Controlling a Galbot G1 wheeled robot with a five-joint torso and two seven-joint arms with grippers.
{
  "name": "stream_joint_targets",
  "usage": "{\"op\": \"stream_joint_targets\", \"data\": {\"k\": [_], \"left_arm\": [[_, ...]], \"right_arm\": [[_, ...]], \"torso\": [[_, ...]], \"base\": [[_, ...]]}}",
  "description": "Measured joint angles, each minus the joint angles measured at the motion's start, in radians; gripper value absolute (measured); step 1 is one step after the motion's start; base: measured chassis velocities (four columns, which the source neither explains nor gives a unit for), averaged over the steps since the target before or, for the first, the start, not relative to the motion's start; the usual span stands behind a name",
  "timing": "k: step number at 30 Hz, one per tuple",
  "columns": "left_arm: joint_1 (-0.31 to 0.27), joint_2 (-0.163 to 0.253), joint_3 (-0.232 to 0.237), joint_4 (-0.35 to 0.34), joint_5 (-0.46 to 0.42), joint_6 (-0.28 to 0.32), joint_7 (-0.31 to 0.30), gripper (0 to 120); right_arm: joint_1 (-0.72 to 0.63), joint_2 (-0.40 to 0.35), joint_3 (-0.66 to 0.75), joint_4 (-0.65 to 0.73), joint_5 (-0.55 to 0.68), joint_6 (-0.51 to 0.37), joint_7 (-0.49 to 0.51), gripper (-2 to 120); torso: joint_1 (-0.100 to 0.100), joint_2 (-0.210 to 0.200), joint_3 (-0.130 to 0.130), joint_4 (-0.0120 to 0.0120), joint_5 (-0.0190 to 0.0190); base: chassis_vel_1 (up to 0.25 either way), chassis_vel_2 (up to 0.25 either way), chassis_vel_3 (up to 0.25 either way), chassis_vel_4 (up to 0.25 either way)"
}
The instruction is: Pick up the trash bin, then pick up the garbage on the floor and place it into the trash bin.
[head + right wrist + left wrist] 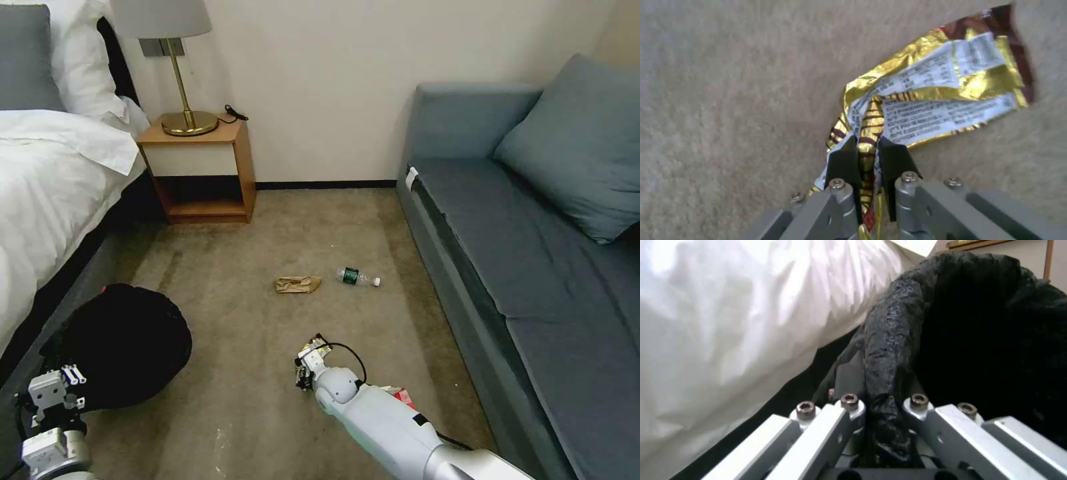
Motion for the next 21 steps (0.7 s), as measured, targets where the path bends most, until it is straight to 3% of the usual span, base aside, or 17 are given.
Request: {"op": "stream_joint_targets", "data": {"k": [7, 12, 21], "left_arm": [[0.006, -0.011, 0.005, -0.005, 0.009, -0.008, 0.001, 4], [-0.001, -0.023, 0.03, -0.005, 0.028, -0.008, 0.001, 4], [-0.063, -0.047, 0.135, 0.021, 0.095, 0.016, 0.002, 4]], "right_arm": [[-0.028, -0.057, 0.024, 0.147, 0.007, 0.012, 0.003, 10], [-0.056, -0.102, 0.059, 0.33, 0.091, 0.025, 0.002, 10], [-0.084, -0.153, 0.1, 0.625, 0.358, 0.015, 0.011, 7]], "torso": [[0.0, 0.0, 0.0, 0.0004, 0.0005], [0.0, 0.0, 0.0, 0.0003, 0.0005], [0.0, 0.0, 0.0, 0.0003, 0.0002]], "base": [[0.0, 0.0, 0.0, 0.0], [0.0, 0.0, 0.0, 0.0], [0.0, 0.0, 0.0, 0.0]]}}
